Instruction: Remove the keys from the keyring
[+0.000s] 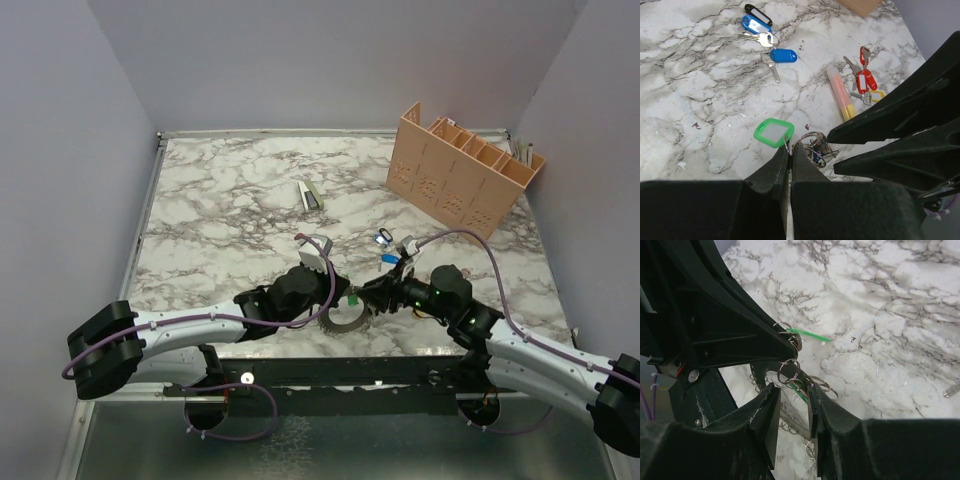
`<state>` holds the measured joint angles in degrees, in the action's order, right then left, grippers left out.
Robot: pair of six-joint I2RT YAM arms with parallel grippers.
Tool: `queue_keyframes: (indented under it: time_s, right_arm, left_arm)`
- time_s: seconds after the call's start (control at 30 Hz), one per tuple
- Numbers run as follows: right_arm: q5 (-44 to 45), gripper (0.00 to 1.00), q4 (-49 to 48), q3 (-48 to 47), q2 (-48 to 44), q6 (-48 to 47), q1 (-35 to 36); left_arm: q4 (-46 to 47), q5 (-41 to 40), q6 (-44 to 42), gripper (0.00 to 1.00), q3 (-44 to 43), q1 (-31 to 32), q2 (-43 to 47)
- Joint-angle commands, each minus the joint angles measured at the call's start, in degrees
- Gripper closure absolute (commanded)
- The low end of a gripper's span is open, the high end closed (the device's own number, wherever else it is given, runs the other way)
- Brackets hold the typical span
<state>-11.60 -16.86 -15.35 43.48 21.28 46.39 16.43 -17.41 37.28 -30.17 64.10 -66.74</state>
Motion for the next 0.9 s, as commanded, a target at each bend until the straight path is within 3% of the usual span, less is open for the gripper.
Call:
queue_keyframes:
  time_s: [0.0,0.57,0.87]
  right_arm:
    - [-3.8,0.65,-3.7,-0.7,3.3,1.3,0.0]
    - [-5.7,0.7,-8.5,-2.9,8.1,2.1,0.0]
    - [-6.3,0.95,-8.1,-3.5,9.9,1.8,0.0]
  left_arm:
    - [1.7,-0.3,0.4,1.0,0.5,-0.3,1.1]
    - [1.7,0.1,-0.6,1.0,0.8,-0.4,1.8]
    - [1.5,-0.2,-1.1,1.0,1.1,-0.4,2.7]
